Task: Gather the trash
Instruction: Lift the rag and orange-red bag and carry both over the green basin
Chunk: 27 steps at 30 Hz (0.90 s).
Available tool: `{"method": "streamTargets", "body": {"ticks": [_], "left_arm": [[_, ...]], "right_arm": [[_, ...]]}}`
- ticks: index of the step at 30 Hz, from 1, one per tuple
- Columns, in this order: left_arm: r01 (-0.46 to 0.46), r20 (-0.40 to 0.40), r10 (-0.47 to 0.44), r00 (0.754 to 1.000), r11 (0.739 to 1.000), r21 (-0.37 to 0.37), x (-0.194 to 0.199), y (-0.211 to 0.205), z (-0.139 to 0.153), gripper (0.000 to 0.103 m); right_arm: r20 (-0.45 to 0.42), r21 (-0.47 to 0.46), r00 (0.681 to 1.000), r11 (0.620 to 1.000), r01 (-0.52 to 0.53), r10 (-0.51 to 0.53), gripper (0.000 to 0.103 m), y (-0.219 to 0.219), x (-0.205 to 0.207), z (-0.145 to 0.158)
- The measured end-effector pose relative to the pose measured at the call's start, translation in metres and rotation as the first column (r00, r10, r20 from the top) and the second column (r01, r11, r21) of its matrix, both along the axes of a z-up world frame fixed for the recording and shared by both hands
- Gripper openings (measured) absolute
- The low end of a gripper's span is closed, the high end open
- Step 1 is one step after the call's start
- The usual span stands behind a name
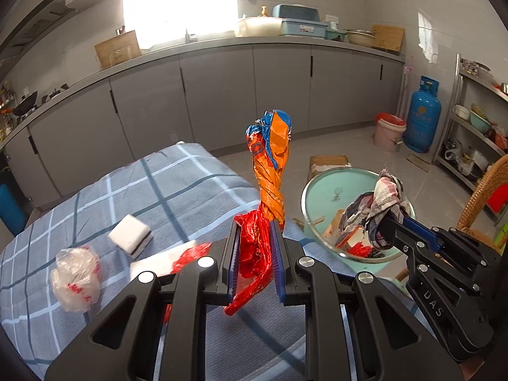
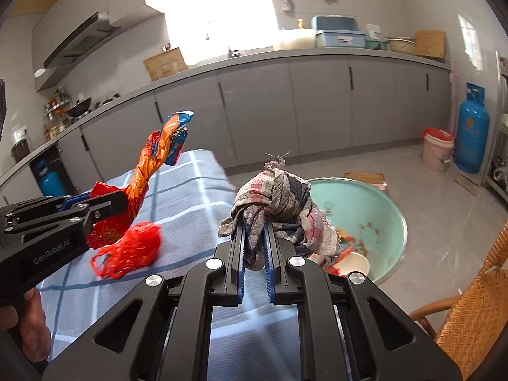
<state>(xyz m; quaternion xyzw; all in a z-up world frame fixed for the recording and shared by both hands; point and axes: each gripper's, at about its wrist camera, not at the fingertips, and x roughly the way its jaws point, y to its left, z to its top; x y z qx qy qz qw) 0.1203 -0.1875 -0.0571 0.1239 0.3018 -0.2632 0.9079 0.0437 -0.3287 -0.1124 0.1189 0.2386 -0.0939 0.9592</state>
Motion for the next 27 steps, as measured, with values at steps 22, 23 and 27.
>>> {"method": "streamTargets", "body": {"ticks": [22, 23, 27], "left_arm": [[0.107, -0.022, -0.107, 0.994, 0.994, 0.006, 0.011, -0.09, -0.017, 0.019], [0.109, -0.029, -0.108, 0.994, 0.994, 0.01, 0.013, -0.093, -0.021, 0.019], [0.114, -0.056, -0.112, 0.992, 0.993, 0.025, 0.02, -0.102, -0.033, 0.019]], "right_arm": [[-0.031, 0.014, 0.993, 0.993, 0.117, -0.116, 0.012, -0.069, 0.006, -0.008], [-0.035, 0.015, 0.992, 0.993, 0.119, -0.118, 0.012, -0.071, 0.007, -0.01], [-0.047, 0.017, 0.99, 0.991, 0.131, -0.13, 0.012, -0.079, 0.011, -0.014]]}}
